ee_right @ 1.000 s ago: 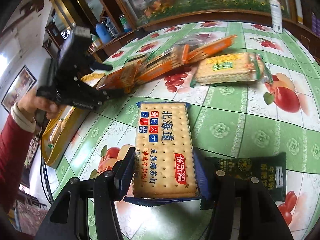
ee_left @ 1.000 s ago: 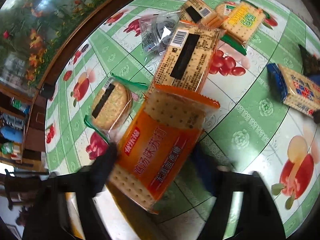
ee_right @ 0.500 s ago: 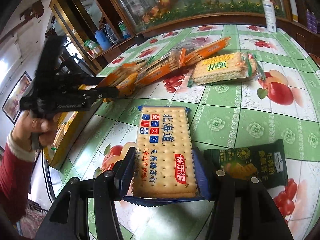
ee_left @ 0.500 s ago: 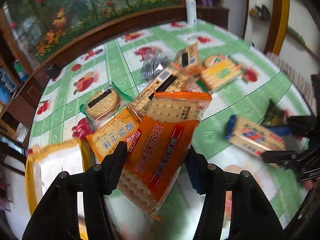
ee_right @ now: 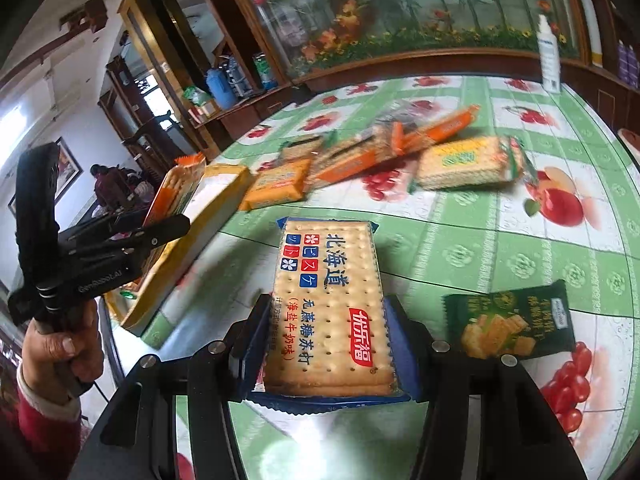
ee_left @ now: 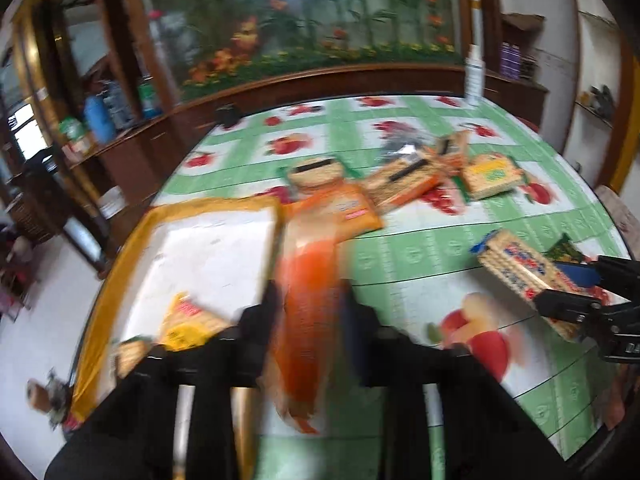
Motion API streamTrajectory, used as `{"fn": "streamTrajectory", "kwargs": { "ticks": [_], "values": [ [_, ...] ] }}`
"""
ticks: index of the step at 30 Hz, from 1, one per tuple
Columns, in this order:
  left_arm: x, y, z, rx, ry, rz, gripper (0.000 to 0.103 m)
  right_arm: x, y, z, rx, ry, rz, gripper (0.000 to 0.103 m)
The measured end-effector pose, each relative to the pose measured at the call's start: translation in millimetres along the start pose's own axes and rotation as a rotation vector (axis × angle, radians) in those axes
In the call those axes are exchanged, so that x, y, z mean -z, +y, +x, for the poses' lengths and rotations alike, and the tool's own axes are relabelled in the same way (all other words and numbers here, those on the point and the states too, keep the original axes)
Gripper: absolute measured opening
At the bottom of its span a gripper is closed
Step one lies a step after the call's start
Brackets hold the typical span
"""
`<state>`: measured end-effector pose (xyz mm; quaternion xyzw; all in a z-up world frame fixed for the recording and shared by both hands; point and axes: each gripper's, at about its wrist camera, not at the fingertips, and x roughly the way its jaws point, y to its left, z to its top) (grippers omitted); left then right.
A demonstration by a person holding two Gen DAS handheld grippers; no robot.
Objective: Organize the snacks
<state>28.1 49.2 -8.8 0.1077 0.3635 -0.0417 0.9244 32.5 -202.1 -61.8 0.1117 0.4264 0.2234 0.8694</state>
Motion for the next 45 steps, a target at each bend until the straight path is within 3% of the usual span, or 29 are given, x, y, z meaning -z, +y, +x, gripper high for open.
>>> {"fn": "streamTrajectory", "kwargs": {
  "ticks": [10, 12, 15, 16, 17, 19, 23, 26, 29, 32, 35, 38, 41, 45],
  "values": [
    [18.9, 60.4, -15.7, -0.079, -0.033, -0.116, 0.020, -11.8, 68.0, 23.3, -0.088, 0.008, -0.104, 0.056],
    [23.6, 68.4, -13.9, -0.073, -0.021, -0.132, 0.020, -16.2, 83.1, 29.1, -0.101, 0.009, -0.128, 0.056],
    [26.8, 65.8, -7.4, -0.005, 0.024, -0.130, 0.023, -21.0, 96.1, 30.3, -0.088, -0.003, -0.158, 0.056],
    [27.2, 58.9, -4.3, -0.004, 0.043, -0.124, 0.037, -23.1, 97.0, 30.3, -0.086, -0.008, -0.158, 0.056],
    [27.5, 50.4, -3.6, -0.005, 0.047, -0.115, 0.064, -24.0, 96.9, 28.3, -0.083, -0.014, -0.152, 0.056],
    [25.7, 27.8, -4.5, 0.002, 0.025, -0.083, 0.091, -26.1, 91.0, 22.3, -0.073, -0.034, -0.132, 0.056],
    [17.4, -18.0, 2.2, -0.036, 0.019, 0.007, 0.091, -25.4, 68.0, 7.5, -0.049, -0.069, -0.075, 0.056],
    [13.9, -35.7, 17.5, -0.132, 0.036, 0.042, 0.091, -23.3, 48.1, -4.4, -0.041, -0.085, -0.029, 0.056],
    [15.1, -38.6, 38.2, -0.142, 0.091, 0.027, 0.091, -22.1, 34.7, -12.1, -0.034, -0.089, -0.005, 0.056],
    [18.6, -46.8, 38.3, -0.145, 0.072, 0.056, 0.091, -20.4, 25.4, -16.7, -0.027, -0.092, 0.009, 0.056],
    [21.6, -58.2, 35.7, -0.201, 0.048, 0.112, 0.091, -18.9, 19.6, -18.0, -0.029, -0.093, 0.025, 0.056],
    [26.4, -46.9, 54.9, -0.233, 0.112, 0.074, 0.091, -16.6, 15.0, -18.5, -0.035, -0.085, 0.043, 0.056],
    [28.1, -31.7, 71.4, -0.225, 0.175, 0.021, 0.092, -14.9, 15.6, -19.4, -0.034, -0.084, 0.045, 0.056],
    [25.6, -16.8, 78.0, -0.129, 0.197, -0.049, 0.092, -16.1, 19.6, -16.8, -0.039, -0.076, 0.044, 0.056]
  ]
}}
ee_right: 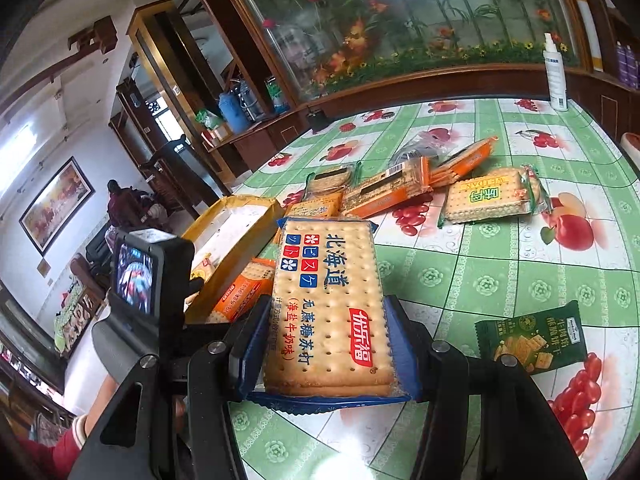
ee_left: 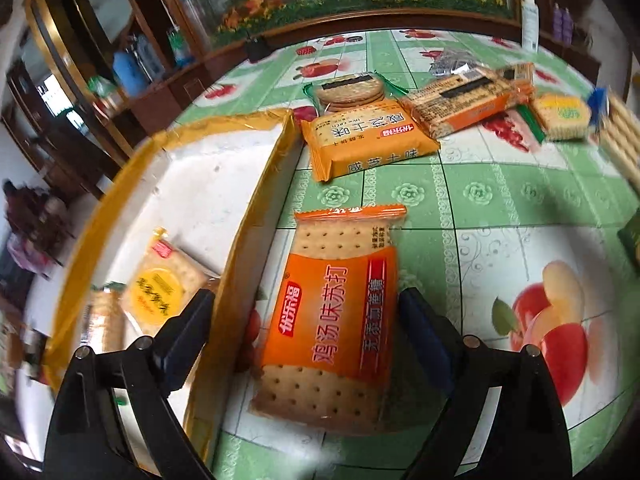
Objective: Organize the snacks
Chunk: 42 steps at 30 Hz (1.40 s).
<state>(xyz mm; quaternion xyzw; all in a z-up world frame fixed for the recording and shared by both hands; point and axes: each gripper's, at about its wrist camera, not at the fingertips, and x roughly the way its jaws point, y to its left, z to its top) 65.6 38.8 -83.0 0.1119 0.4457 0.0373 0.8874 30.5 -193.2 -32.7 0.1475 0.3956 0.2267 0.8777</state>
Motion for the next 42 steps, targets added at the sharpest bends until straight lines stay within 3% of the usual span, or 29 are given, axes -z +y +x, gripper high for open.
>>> {"fn": "streamTrajectory", "kwargs": {
  "ticks": [2, 4, 6, 8, 10, 13, 16, 20, 24, 25, 26, 27, 29, 35, 38, 42],
  "values": [
    [-1.4, 3.3, 0.6, 0.027, 0.000, 0.006, 0.083, -0.1, 4.2, 1.4, -0.005, 0.001, -0.007, 0.056],
    [-1.7, 1.6, -3.4, -0.012, -0.012, 0.046, 0.068, 0.4, 7.0, 2.9, -0.010, 0.004, -0.012, 0.056],
    [-1.5, -3.9, -13.9, -0.083, -0.055, 0.078, 0.069, 0.7, 9.4, 4.2, -0.013, 0.007, -0.020, 0.056],
    [-2.4, -14.8, -24.9, -0.193, -0.103, 0.098, 0.082, 1.6, 9.9, 4.7, -0.011, 0.007, -0.025, 0.056],
    [-2.6, -27.2, -34.8, -0.256, -0.162, 0.139, 0.086, 2.1, 7.8, 5.1, -0.010, 0.006, -0.018, 0.056],
    [-4.8, -32.0, -25.5, -0.147, -0.113, 0.141, 0.086, 2.7, 4.2, 5.0, -0.003, 0.008, -0.010, 0.056],
    [-4.9, -31.3, -11.4, -0.132, -0.076, 0.124, 0.086, 3.3, 1.0, 3.5, 0.002, 0.008, -0.002, 0.056],
    [-6.7, -20.4, -4.0, -0.039, -0.040, 0.073, 0.085, 4.9, -2.5, 3.0, 0.011, 0.011, 0.005, 0.056],
    [-8.3, -14.6, -0.7, 0.008, -0.027, 0.040, 0.084, 5.1, -3.3, 6.3, 0.005, 0.020, 0.017, 0.056],
    [-9.4, -12.5, 0.3, 0.013, -0.020, 0.041, 0.081, 5.0, -1.6, 6.7, 0.004, 0.021, 0.013, 0.056],
    [-9.3, -9.4, 1.5, 0.027, -0.014, 0.034, 0.062, 5.1, -0.4, 6.6, 0.004, 0.021, 0.009, 0.056],
    [-9.5, -3.4, 3.4, 0.063, 0.000, 0.011, 0.056, 4.8, 2.0, 6.2, 0.003, 0.020, 0.001, 0.056],
    [-9.4, 9.7, 8.5, 0.143, 0.019, -0.040, 0.053, 4.0, 5.1, 5.5, 0.004, 0.017, -0.011, 0.056],
    [-2.6, 14.8, -4.5, 0.210, -0.014, -0.068, 0.052, 2.1, 13.9, 4.5, 0.000, -0.001, -0.031, 0.056],
    [-3.2, 22.8, -27.6, 0.228, -0.074, -0.077, 0.052, -0.1, 16.5, 5.3, -0.004, -0.006, -0.034, 0.056],
    [-3.9, 51.4, -60.1, 0.173, -0.165, -0.110, 0.052, -5.1, 20.9, 6.6, -0.017, -0.014, -0.036, 0.056]
  ]
}}
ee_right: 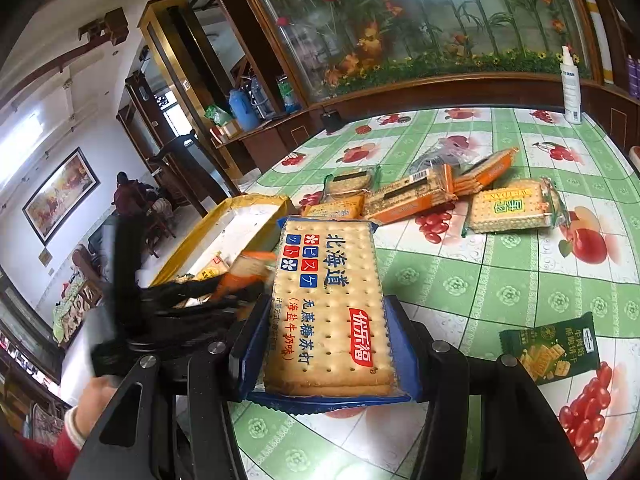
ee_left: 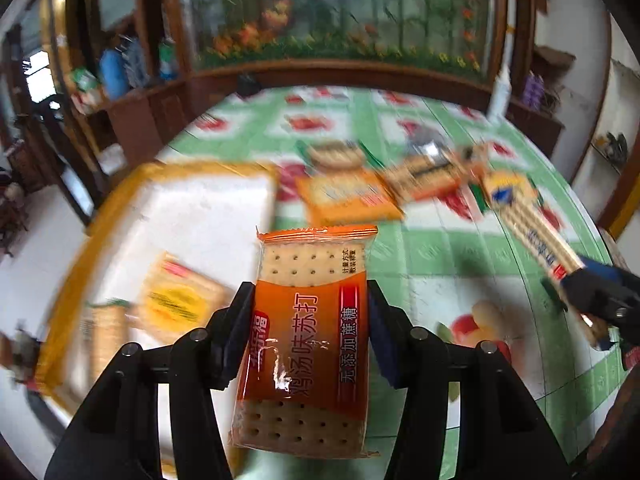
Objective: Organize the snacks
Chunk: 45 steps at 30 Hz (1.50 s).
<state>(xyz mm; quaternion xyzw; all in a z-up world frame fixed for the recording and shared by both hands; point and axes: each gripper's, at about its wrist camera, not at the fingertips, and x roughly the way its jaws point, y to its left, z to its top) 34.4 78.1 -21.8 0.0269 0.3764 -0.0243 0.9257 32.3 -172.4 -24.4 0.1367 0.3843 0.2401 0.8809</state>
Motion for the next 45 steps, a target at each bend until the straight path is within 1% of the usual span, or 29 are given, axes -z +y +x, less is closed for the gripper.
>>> {"fn": "streamTrajectory", "kwargs": {
  "ticks": [3, 6, 9, 12, 15, 18, 20, 21, 24, 26, 27, 28, 29, 30, 31, 32, 33, 35, 39, 42, 45],
  "values": [
    [-3.9, 31.6, -12.3, -0.076, -0.033, -0.042, 0.052, -3.7, 7.3, 5.8, -0.022, 0.001, -0.008, 0.056],
    [-1.5, 62.7, -9.4, -0.162, -0.031, -0.079, 0.052, -6.8, 21.4, 21.3, -0.065, 0.018, -0.020, 0.056],
    [8.7, 91.6, -1.3, -0.205, -0.003, -0.133, 0.052, -10.0, 43.9, 44.0, -0.122, 0.040, -0.044, 0.056],
    [18.8, 113.4, 5.7, -0.232, 0.020, -0.175, 0.052, -15.2, 73.9, 71.2, -0.178, 0.066, -0.080, 0.056],
    [24.8, 125.5, 12.7, -0.246, 0.041, -0.191, 0.052, -24.4, 110.0, 105.4, -0.218, 0.086, -0.133, 0.056],
    [27.4, 128.5, 14.4, -0.248, 0.047, -0.192, 0.052, -34.7, 134.4, 140.7, -0.212, 0.111, -0.170, 0.056],
    [26.7, 127.8, 19.1, -0.251, 0.055, -0.188, 0.053, -40.8, 143.8, 164.4, -0.197, 0.128, -0.181, 0.056],
    [27.1, 128.5, 20.6, -0.249, 0.058, -0.188, 0.053, -43.7, 147.8, 180.9, -0.176, 0.142, -0.188, 0.056],
    [28.4, 130.1, 31.0, -0.257, 0.091, -0.195, 0.053, -44.3, 145.6, 213.5, -0.141, 0.179, -0.176, 0.056],
    [28.9, 131.0, 38.5, -0.261, 0.120, -0.189, 0.053, -42.9, 139.2, 225.8, -0.129, 0.198, -0.152, 0.059],
    [29.2, 130.3, 40.0, -0.275, 0.128, -0.181, 0.054, -42.0, 135.9, 225.6, -0.135, 0.193, -0.137, 0.059],
    [29.5, 128.6, 40.0, -0.303, 0.130, -0.173, 0.057, -41.2, 132.8, 221.0, -0.138, 0.179, -0.128, 0.062],
    [29.2, 126.0, 37.1, -0.322, 0.119, -0.167, 0.063, -41.3, 131.3, 216.0, -0.141, 0.167, -0.126, 0.065],
    [27.9, 123.3, 32.6, -0.332, 0.099, -0.164, 0.067, -41.8, 128.2, 207.7, -0.145, 0.143, -0.124, 0.070],
    [26.4, 121.1, 26.8, -0.335, 0.074, -0.166, 0.074, -42.8, 123.9, 198.6, -0.142, 0.120, -0.120, 0.073],
    [24.4, 119.2, 21.0, -0.336, 0.049, -0.170, 0.083, -44.6, 118.2, 189.0, -0.138, 0.099, -0.112, 0.073],
    [22.1, 116.3, 14.7, -0.334, 0.022, -0.175, 0.084, -46.2, 109.8, 178.2, -0.134, 0.074, -0.098, 0.074],
    [15.8, 108.9, 4.7, -0.318, -0.017, -0.180, 0.084, -48.6, 87.4, 157.2, -0.119, 0.038, -0.059, 0.074],
    [3.0, 85.9, 0.4, -0.252, -0.046, -0.167, 0.084, -48.6, 39.6, 128.7, -0.063, 0.012, 0.023, 0.074],
    [-4.5, 61.2, 7.0, -0.214, -0.042, -0.124, 0.084, -46.5, 4.6, 111.7, -0.008, -0.002, 0.075, 0.076],
    [-10.6, 32.2, 15.5, -0.187, -0.035, -0.052, 0.084, -43.2, -18.3, 99.3, 0.021, -0.006, 0.103, 0.076]
  ]
}}
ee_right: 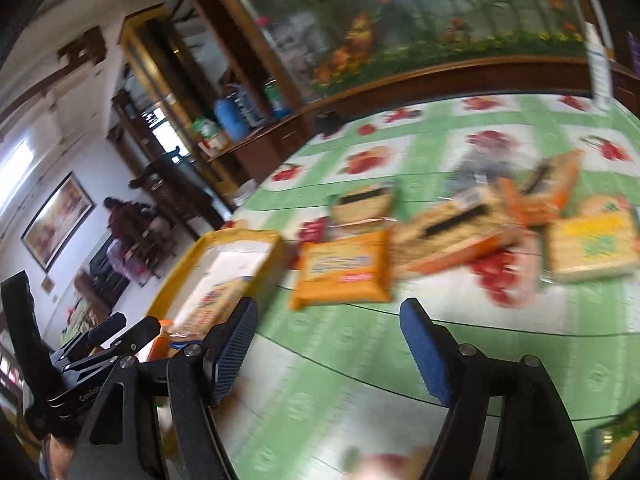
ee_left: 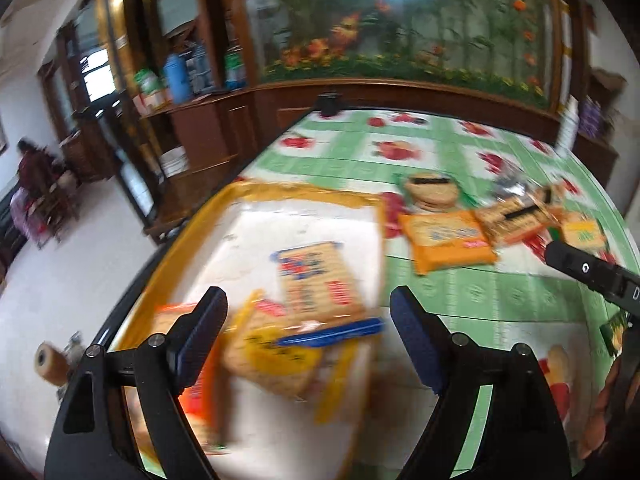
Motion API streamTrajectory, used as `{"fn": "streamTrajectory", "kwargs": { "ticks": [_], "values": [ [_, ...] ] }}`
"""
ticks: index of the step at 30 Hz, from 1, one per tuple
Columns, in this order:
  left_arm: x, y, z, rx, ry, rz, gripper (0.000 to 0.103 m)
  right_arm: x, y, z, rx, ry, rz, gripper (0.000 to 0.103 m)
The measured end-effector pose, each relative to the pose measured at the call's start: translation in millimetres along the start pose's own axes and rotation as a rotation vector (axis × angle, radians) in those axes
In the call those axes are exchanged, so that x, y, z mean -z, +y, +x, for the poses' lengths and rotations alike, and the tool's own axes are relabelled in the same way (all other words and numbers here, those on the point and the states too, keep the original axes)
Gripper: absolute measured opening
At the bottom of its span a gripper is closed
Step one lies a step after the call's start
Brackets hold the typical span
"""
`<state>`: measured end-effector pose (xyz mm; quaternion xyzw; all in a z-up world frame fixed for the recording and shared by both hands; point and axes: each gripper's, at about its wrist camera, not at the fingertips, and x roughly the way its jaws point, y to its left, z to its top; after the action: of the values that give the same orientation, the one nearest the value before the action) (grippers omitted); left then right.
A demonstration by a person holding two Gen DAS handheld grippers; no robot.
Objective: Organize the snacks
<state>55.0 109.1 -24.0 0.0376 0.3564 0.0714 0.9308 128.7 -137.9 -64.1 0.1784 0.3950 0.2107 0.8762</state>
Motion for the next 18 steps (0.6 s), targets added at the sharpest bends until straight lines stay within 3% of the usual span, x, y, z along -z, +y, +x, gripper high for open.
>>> {"fn": "streamTrajectory", "kwargs": {
  "ticks": [9, 13, 18],
  "values": [
    [-27.0, -82.0, 25.9, 0.088, 0.023, 0.212, 0.084, -1.0, -71.3, -40.8, 0.099, -0.049, 0.097, 0.076],
    [-41.3, -109.3, 55.7, 0.032, 0.053, 0.324, 0.084, -7.2, -99.2, -54.8, 0.161, -0.063, 0.123, 0.084],
    [-60.9, -120.9, 90.7, 0.037, 0.124, 0.378, 0.084, -21.4, -122.4, -65.9, 0.212, -0.074, 0.121, 0.085]
  ]
}}
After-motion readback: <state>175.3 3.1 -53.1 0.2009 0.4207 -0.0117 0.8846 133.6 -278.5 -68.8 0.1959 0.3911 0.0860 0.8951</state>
